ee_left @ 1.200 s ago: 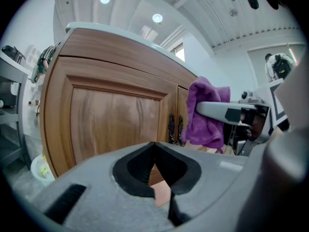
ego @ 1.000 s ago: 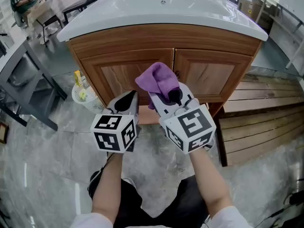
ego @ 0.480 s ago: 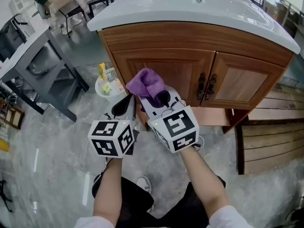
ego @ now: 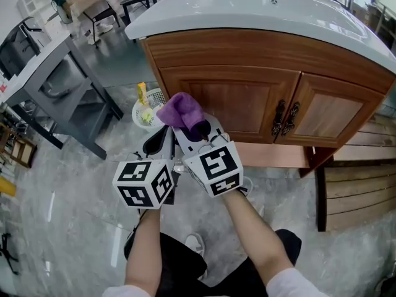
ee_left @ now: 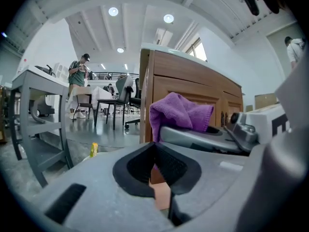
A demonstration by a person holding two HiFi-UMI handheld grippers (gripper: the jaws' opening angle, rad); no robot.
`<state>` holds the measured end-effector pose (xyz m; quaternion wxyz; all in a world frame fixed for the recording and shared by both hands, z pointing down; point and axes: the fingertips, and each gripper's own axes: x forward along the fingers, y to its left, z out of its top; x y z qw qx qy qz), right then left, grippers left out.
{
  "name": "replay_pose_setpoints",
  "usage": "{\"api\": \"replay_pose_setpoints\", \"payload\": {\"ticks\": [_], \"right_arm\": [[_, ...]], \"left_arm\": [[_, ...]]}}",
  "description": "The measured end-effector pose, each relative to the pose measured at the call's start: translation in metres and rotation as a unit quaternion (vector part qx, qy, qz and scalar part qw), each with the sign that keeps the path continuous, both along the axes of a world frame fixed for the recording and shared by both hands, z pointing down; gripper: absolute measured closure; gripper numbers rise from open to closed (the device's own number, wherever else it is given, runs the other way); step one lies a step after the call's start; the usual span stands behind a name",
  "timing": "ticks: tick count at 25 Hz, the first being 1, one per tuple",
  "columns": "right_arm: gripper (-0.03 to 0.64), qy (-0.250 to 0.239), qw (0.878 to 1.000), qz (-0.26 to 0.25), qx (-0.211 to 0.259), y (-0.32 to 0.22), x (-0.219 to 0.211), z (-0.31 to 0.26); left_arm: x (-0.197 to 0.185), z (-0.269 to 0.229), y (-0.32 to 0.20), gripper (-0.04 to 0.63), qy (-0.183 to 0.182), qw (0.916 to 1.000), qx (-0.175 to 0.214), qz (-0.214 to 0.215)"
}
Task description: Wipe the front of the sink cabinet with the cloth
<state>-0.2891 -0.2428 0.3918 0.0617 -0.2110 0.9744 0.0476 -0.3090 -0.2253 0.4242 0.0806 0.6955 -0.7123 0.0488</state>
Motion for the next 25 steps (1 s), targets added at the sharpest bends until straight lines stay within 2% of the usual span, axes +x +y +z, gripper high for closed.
{"api": "replay_pose_setpoints", "payload": {"ticks": [5,11,25], "right_arm": [[0.529,0.005,1.000,0.008,-0.002,-0.007,-0.007,0.006],[0.529,0.021,1.000,0.024,-0.003,-0.014,-0.003,0.014],[0.529,0.036,0.997,0.069,0.001,-0.030,0.046,0.005]], "left_arm": [[-0.004,0.000,-0.002,0.589,0.010,0.9999,0.002,-0.008],[0.002,0.000,-0.006,0.589,0.005,1.0000,0.002,-0.005],[0.031,-0.005,-0.018,0.589,0.019,0.9996,0.008,0.022]]}}
